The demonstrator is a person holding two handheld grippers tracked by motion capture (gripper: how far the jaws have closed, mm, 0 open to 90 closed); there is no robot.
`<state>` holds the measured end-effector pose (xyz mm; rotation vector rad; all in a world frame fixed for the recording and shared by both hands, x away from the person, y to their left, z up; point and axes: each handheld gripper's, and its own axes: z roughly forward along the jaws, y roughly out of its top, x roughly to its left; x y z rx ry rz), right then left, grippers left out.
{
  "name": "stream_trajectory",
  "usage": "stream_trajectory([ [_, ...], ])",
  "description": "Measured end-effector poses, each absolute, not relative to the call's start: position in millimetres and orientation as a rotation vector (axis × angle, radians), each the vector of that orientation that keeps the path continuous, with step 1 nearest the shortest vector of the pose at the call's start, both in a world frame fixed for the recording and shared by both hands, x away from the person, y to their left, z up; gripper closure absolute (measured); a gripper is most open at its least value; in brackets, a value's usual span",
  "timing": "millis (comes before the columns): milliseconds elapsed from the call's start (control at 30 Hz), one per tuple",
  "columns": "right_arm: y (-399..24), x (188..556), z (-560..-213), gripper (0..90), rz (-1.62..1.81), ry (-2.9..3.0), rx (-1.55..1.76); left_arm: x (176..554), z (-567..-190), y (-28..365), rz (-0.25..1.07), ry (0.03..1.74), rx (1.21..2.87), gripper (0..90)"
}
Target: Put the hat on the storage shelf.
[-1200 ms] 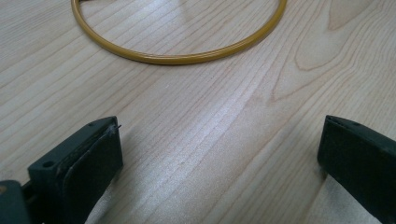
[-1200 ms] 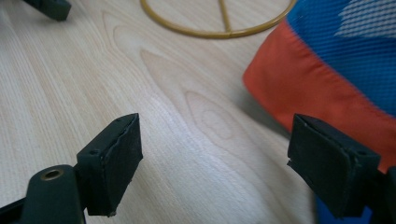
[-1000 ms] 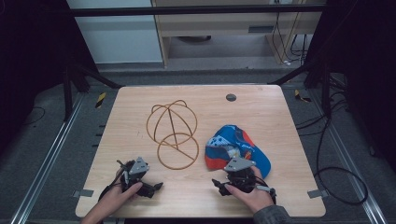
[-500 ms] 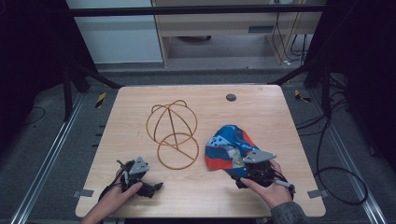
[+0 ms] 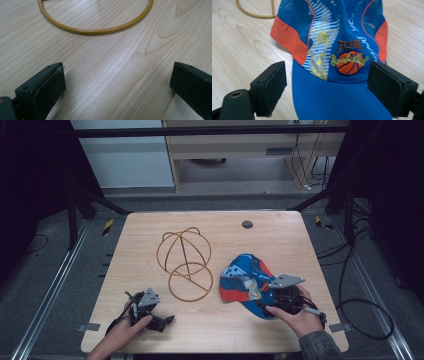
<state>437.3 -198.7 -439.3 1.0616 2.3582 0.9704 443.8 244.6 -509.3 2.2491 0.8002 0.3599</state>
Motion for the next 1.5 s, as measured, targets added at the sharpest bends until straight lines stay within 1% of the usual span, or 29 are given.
stream_trajectory([
  [200,-203,441,-435,16.2,0.962,2.368,1.075,444,-509,245,0.36,0.8,2.249,0.0],
  [400,-203,447,-430,20.9,0.926,2.402,1.067,444,-509,245,0.36,0.8,2.249,0.0],
  [567,-201,452,-427,22.2,0.904,2.429,1.055,444,-509,245,0.36,0.8,2.249,0.0],
  [733,-198,458,-422,21.0,0.862,2.459,1.038,444,-509,245,0.36,0.8,2.249,0.0],
  [767,-197,462,-415,19.0,0.831,2.486,1.035,444,-509,245,0.36,0.8,2.249,0.0],
  [833,-196,464,-412,18.9,0.823,2.489,1.034,444,-509,245,0.36,0.8,2.249,0.0],
  [867,-193,468,-405,17.5,0.799,2.517,1.025,444,-509,245,0.36,0.8,2.249,0.0],
  [1000,-188,474,-397,17.1,0.75,2.541,1.008,444,-509,245,0.36,0.8,2.249,0.0],
  [1200,-177,494,-381,24.3,0.735,2.61,1.0,444,-509,245,0.359,0.8,2.249,0.0],
  [1300,-175,500,-381,26.8,0.728,2.624,1.007,444,-509,245,0.359,0.8,2.249,0.0],
  [1367,-169,506,-383,32.9,0.729,2.65,1.02,444,-509,245,0.36,0.8,2.249,0.0],
  [1467,-164,513,-390,34.8,0.723,2.683,1.039,444,-509,245,0.359,0.8,2.249,0.0],
  [1500,-162,518,-396,38.5,0.692,2.679,1.056,444,-509,245,0.36,0.8,2.249,0.0],
])
